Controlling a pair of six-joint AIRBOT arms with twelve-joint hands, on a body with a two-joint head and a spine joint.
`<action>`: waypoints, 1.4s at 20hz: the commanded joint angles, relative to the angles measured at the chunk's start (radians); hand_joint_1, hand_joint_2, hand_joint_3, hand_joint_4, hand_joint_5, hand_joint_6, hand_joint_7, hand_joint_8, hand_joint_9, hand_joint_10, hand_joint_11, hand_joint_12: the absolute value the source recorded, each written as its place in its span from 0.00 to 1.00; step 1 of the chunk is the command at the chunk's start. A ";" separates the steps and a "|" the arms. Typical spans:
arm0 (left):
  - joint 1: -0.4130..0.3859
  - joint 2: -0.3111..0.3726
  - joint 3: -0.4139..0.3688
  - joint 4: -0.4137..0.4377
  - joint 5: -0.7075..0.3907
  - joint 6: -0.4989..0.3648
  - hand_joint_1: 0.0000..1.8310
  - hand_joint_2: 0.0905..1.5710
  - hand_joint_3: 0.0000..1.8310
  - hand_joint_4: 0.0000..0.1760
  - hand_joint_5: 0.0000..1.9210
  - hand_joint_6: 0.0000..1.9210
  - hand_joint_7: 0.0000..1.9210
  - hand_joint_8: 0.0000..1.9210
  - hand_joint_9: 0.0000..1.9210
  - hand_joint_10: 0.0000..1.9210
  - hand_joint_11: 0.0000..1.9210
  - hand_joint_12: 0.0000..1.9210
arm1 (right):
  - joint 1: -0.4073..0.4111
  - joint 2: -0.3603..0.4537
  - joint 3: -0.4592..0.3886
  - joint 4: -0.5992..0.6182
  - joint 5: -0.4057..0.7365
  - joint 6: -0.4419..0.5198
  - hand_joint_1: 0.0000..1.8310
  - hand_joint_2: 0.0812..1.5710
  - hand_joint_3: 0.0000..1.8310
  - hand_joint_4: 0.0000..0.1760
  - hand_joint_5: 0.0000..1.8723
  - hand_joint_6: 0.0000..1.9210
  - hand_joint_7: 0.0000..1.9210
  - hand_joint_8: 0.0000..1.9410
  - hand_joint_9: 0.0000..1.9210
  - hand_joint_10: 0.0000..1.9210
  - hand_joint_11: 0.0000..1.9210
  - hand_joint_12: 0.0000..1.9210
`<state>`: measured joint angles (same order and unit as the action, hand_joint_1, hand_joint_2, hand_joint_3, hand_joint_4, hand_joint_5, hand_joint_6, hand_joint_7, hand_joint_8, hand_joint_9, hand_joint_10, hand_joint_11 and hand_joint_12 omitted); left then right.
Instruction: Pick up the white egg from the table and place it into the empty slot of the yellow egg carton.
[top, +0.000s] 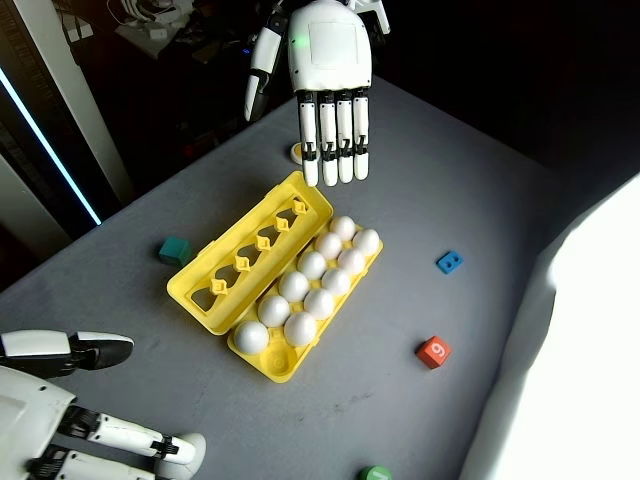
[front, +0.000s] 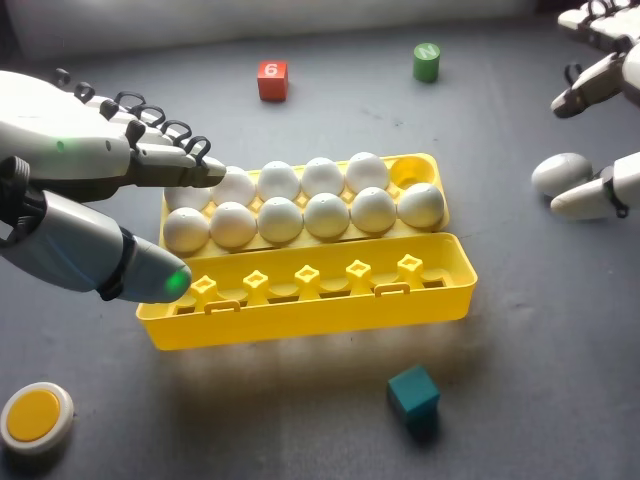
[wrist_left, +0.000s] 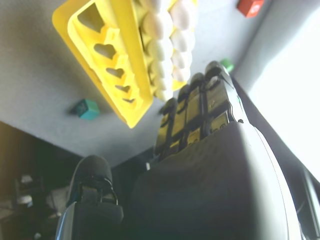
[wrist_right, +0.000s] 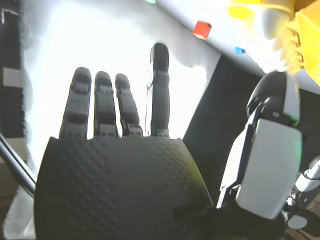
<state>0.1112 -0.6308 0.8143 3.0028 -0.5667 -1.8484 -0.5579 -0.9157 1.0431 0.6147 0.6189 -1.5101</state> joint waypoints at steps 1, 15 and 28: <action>-0.010 0.006 0.000 0.009 0.081 0.004 0.00 0.77 0.01 0.00 0.01 0.00 0.00 0.00 0.00 0.00 0.00 0.00 | 0.007 0.002 0.015 -0.003 0.111 -0.013 0.35 0.45 0.00 0.13 0.45 0.01 0.01 0.00 0.00 0.00 0.00 0.00; -0.020 0.006 0.002 0.009 0.079 0.003 0.00 0.78 0.01 0.00 0.00 0.00 0.00 0.00 0.00 0.00 0.00 0.00 | 0.003 -0.167 0.214 0.016 0.116 -0.029 0.38 0.45 0.00 0.06 0.49 0.01 0.00 0.00 0.00 0.00 0.00 0.00; -0.019 0.006 0.004 0.009 0.079 0.003 0.00 0.79 0.00 0.00 0.02 0.00 0.01 0.00 0.01 0.00 0.00 0.00 | -0.021 -0.226 0.297 0.016 0.094 -0.033 0.36 0.46 0.00 0.09 0.53 0.01 0.00 0.00 0.00 0.00 0.00 0.00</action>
<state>0.1066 -0.6308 0.8146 3.0024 -0.5694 -1.8484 -0.5884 -1.1477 1.3346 0.6502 0.6010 -1.5463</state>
